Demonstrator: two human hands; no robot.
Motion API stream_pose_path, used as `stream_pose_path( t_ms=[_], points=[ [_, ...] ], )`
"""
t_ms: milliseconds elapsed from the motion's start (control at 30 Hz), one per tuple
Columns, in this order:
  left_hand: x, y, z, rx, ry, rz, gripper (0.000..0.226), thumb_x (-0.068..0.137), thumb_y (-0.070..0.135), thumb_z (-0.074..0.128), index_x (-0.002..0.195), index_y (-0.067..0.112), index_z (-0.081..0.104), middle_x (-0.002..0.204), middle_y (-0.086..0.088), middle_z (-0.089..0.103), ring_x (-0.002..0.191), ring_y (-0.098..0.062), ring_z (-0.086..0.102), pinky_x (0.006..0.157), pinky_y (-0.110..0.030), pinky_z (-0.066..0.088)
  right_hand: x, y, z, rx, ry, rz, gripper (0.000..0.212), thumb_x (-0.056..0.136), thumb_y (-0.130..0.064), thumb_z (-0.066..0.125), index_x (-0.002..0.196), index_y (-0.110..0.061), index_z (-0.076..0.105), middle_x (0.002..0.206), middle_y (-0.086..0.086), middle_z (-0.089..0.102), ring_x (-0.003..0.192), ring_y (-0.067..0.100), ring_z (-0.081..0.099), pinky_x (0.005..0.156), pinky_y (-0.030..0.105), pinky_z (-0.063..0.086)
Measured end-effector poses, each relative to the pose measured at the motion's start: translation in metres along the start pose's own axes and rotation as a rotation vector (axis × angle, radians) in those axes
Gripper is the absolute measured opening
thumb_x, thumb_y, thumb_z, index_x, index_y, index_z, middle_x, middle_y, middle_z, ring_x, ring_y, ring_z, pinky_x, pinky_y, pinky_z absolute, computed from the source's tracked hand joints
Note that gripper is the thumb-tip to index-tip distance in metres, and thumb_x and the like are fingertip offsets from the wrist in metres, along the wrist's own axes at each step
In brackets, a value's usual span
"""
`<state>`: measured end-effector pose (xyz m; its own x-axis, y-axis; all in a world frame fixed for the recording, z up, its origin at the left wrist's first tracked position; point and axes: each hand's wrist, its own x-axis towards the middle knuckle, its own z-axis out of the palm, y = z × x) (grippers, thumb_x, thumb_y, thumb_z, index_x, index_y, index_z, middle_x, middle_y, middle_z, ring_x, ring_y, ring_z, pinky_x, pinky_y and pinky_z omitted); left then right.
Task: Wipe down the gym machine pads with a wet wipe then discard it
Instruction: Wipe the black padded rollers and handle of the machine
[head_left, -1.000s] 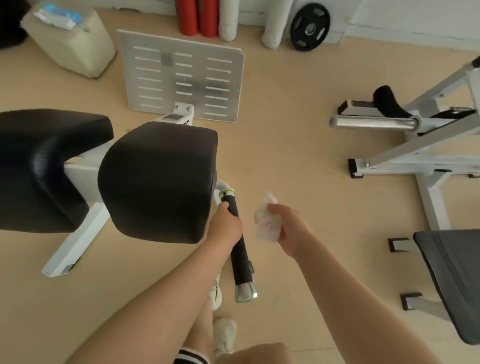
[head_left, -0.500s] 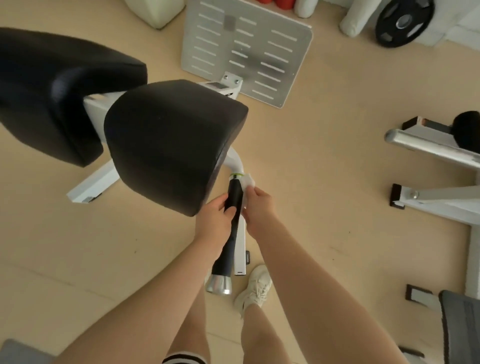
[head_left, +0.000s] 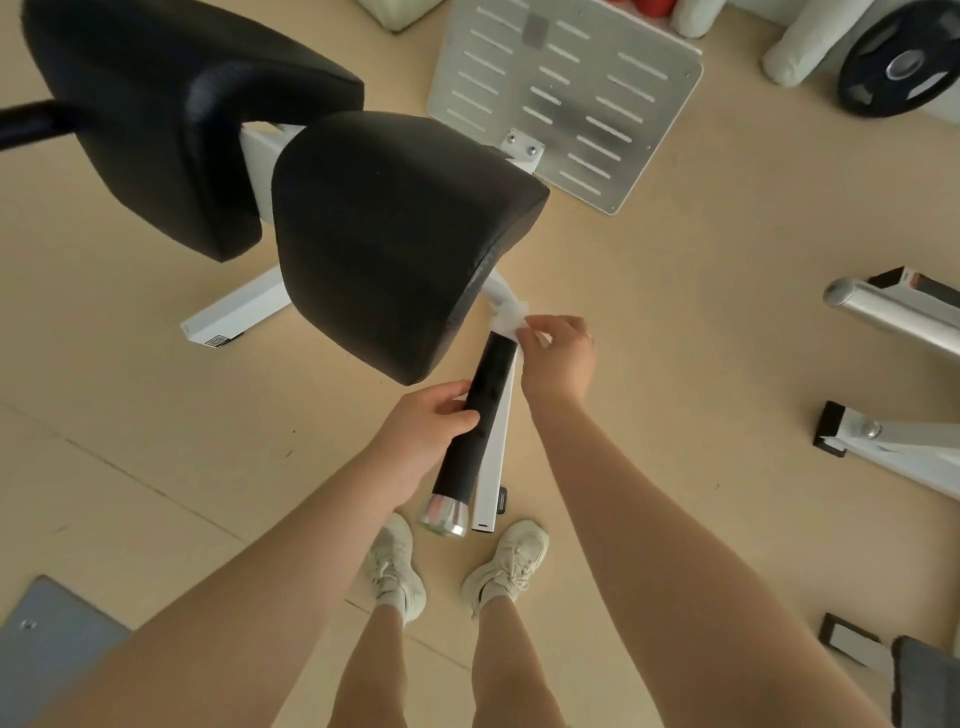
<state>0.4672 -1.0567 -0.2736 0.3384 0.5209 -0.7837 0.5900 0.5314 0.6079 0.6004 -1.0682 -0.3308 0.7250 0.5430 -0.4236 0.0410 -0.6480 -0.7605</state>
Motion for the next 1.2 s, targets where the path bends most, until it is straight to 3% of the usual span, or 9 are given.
stream_pose_path(
  t_ms=[233, 333, 467, 567, 667, 833, 967, 1067, 1200],
  points=[
    [0.002, -0.013, -0.014, -0.048, -0.057, -0.051, 0.037, 0.097, 0.009, 0.038, 0.130, 0.021, 0.050, 0.100, 0.002, 0.065, 0.085, -0.015, 0.060, 0.075, -0.023, 0.051, -0.042, 0.025, 0.002, -0.044, -0.146, -0.273, 0.017, 0.088, -0.004, 0.057, 0.098, -0.002, 0.071, 0.090, 0.005, 0.055, 0.076, 0.011, 0.049, 0.067, -0.001, 0.033],
    [-0.001, -0.012, -0.019, -0.086, -0.085, -0.091, 0.035, 0.097, 0.009, 0.038, 0.127, 0.019, 0.053, 0.106, -0.001, 0.066, 0.083, -0.014, 0.063, 0.071, -0.023, 0.051, -0.076, 0.034, -0.009, -0.096, -0.238, -0.395, 0.016, 0.084, 0.001, 0.060, 0.092, -0.005, 0.073, 0.084, -0.003, 0.054, 0.068, -0.002, 0.048, 0.066, 0.001, 0.036],
    [-0.005, -0.009, -0.020, -0.092, -0.120, -0.101, 0.032, 0.096, 0.014, 0.042, 0.123, 0.025, 0.055, 0.102, 0.001, 0.065, 0.088, -0.011, 0.063, 0.067, -0.018, 0.048, -0.094, 0.037, -0.015, -0.190, -0.308, -0.502, 0.017, 0.080, -0.006, 0.057, 0.085, -0.007, 0.074, 0.084, 0.006, 0.065, 0.070, 0.012, 0.055, 0.063, 0.001, 0.038],
    [-0.003, -0.010, -0.022, -0.113, -0.120, -0.108, 0.030, 0.096, 0.016, 0.042, 0.123, 0.021, 0.056, 0.108, -0.003, 0.066, 0.091, -0.016, 0.065, 0.071, -0.022, 0.051, -0.087, 0.031, -0.013, -0.203, -0.256, -0.498, 0.016, 0.082, -0.004, 0.057, 0.088, -0.004, 0.072, 0.081, 0.014, 0.062, 0.066, 0.022, 0.056, 0.060, 0.004, 0.036],
    [0.001, -0.013, -0.024, -0.122, -0.112, -0.108, 0.029, 0.098, 0.016, 0.037, 0.120, 0.020, 0.055, 0.104, -0.001, 0.066, 0.092, -0.017, 0.065, 0.073, -0.024, 0.053, -0.075, 0.029, -0.010, -0.245, -0.225, -0.530, 0.019, 0.086, -0.006, 0.057, 0.100, -0.005, 0.070, 0.087, 0.013, 0.060, 0.069, 0.016, 0.051, 0.063, 0.006, 0.033],
    [0.004, -0.016, -0.024, -0.114, -0.103, -0.126, 0.030, 0.098, 0.017, 0.038, 0.123, 0.020, 0.055, 0.110, -0.002, 0.065, 0.096, -0.018, 0.064, 0.077, -0.026, 0.053, -0.080, 0.036, -0.007, -0.179, -0.240, -0.459, 0.010, 0.089, -0.009, 0.059, 0.089, -0.003, 0.068, 0.079, 0.008, 0.060, 0.064, 0.010, 0.047, 0.063, 0.004, 0.037],
    [-0.003, -0.011, -0.022, -0.104, -0.114, -0.119, 0.035, 0.099, 0.017, 0.035, 0.129, 0.025, 0.051, 0.113, 0.002, 0.062, 0.091, -0.012, 0.062, 0.069, -0.021, 0.049, -0.108, 0.039, -0.021, -0.248, -0.401, -0.525, 0.008, 0.086, -0.005, 0.059, 0.082, -0.005, 0.067, 0.073, -0.003, 0.055, 0.056, 0.001, 0.041, 0.059, 0.004, 0.036],
    [-0.009, -0.005, -0.022, -0.074, -0.124, -0.110, 0.036, 0.099, 0.018, 0.034, 0.131, 0.026, 0.048, 0.109, 0.009, 0.057, 0.084, -0.005, 0.058, 0.066, -0.018, 0.048, -0.127, 0.040, -0.030, -0.245, -0.481, -0.555, 0.012, 0.083, -0.006, 0.054, 0.082, -0.003, 0.066, 0.076, -0.001, 0.057, 0.063, 0.002, 0.039, 0.062, 0.005, 0.036],
    [-0.007, -0.008, -0.024, -0.056, -0.129, -0.117, 0.035, 0.098, 0.020, 0.039, 0.131, 0.023, 0.050, 0.124, 0.000, 0.058, 0.102, -0.018, 0.061, 0.084, -0.028, 0.051, -0.104, 0.029, -0.014, -0.229, -0.302, -0.418, 0.017, 0.090, -0.020, 0.059, 0.083, -0.005, 0.065, 0.075, 0.002, 0.052, 0.058, 0.004, 0.042, 0.058, 0.010, 0.035]
  ],
)
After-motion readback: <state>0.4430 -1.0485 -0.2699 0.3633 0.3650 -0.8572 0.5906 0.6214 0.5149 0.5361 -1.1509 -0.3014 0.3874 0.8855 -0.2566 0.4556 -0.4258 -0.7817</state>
